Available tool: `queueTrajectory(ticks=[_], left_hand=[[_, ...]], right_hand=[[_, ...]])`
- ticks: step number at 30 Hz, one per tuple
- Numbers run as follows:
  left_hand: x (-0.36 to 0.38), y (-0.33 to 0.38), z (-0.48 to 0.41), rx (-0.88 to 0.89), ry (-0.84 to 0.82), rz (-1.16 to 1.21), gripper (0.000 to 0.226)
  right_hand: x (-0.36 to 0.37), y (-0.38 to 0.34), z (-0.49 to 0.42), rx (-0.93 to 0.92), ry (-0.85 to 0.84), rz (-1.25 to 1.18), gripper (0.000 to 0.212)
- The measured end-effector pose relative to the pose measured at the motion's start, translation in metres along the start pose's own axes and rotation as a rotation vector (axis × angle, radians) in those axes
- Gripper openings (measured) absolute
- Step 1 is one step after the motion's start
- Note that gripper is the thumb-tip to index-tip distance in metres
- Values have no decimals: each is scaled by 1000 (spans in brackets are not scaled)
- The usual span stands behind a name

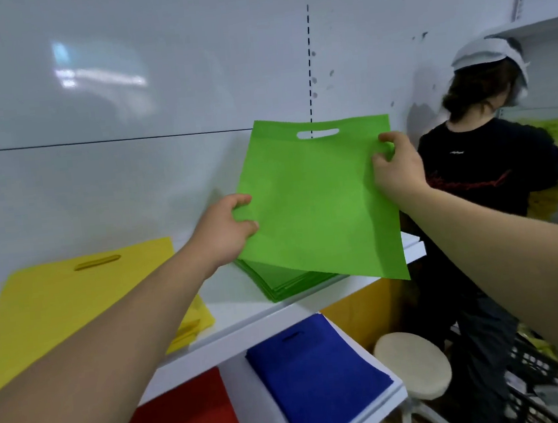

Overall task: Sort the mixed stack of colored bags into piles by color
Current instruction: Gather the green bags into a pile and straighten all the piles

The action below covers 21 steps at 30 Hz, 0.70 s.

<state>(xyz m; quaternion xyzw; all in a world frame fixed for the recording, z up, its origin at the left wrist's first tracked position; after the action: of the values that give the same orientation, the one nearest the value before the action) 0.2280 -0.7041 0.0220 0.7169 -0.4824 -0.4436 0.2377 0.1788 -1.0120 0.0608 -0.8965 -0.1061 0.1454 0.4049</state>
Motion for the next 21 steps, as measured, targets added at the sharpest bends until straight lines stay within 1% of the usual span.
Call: queueTrajectory(ticks=[7, 15, 18, 21], left_hand=[[-1, -25, -8, -116, 72, -124, 53], [36, -39, 1, -240, 83, -310, 67], [55, -43, 6, -280, 80, -415, 67], [66, -47, 15, -285, 103, -593, 66]], right_hand=[[87, 10, -14, -36, -203, -58, 29], [150, 40, -26, -113, -456, -48, 26], [167, 56, -26, -99, -592, -51, 30], [183, 79, -17, -51, -800, -41, 44]])
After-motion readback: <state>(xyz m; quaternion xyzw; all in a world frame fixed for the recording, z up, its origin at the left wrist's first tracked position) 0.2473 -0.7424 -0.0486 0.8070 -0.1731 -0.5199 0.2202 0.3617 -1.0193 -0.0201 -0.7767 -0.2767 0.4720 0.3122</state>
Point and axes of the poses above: each hand's wrist, its own z-axis away from the middle knuckle, its own x-axis out of the palm, y = z × x, the point moved 7 cm from there along -z, towards the middle knuckle, and after that the axes turned 13 degrees about y, right-handed, at the moved point
